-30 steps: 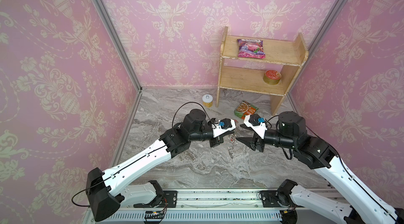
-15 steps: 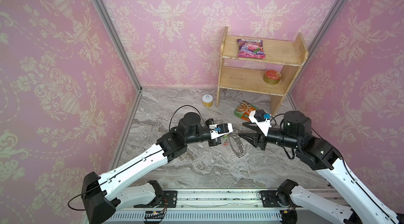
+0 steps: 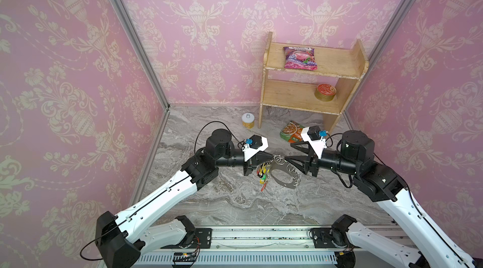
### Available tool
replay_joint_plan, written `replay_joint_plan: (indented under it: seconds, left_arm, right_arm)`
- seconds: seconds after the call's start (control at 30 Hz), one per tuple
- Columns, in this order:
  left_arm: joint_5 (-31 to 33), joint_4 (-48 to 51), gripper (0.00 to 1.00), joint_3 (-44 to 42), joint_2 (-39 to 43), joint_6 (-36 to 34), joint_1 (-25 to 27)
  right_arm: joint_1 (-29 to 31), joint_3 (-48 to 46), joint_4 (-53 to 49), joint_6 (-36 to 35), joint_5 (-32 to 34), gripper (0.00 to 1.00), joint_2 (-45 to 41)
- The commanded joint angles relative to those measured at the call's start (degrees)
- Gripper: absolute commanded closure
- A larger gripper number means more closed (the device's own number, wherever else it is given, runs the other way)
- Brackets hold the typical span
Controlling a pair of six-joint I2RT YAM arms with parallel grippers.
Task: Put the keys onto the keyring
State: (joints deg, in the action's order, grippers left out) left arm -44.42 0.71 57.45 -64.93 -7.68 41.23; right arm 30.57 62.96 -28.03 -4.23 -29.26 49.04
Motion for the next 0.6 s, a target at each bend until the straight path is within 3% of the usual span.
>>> replay_joint_plan:
  seconds: [0.0,0.23,0.37,0.57]
  left_arm:
    - [-8.38,-4.00,1.00,-1.50,-0.48,8.71,-0.84]
    - [-2.51,0.70,1.00,-5.96,0.95,2.55,-0.34]
    - [4.13,4.67,1.00,-8.69,-0.06,-4.72,3.06]
    - [12.70,-2.58,1.00,-15.97,-1.75,-6.52,5.67]
  right_arm:
    - [-0.48,-1.06,0.79,1.97,-1.28,0.38,-0.63]
    - [-1.63,-2.92,0.69,3.19,-0.39,0.36,-1.70]
    - [-1.98,-4.23,0.66,4.18,0.08,0.35,-1.76]
    - [-2.17,-7.85,2.05,5.89,0.46,0.35,-1.71]
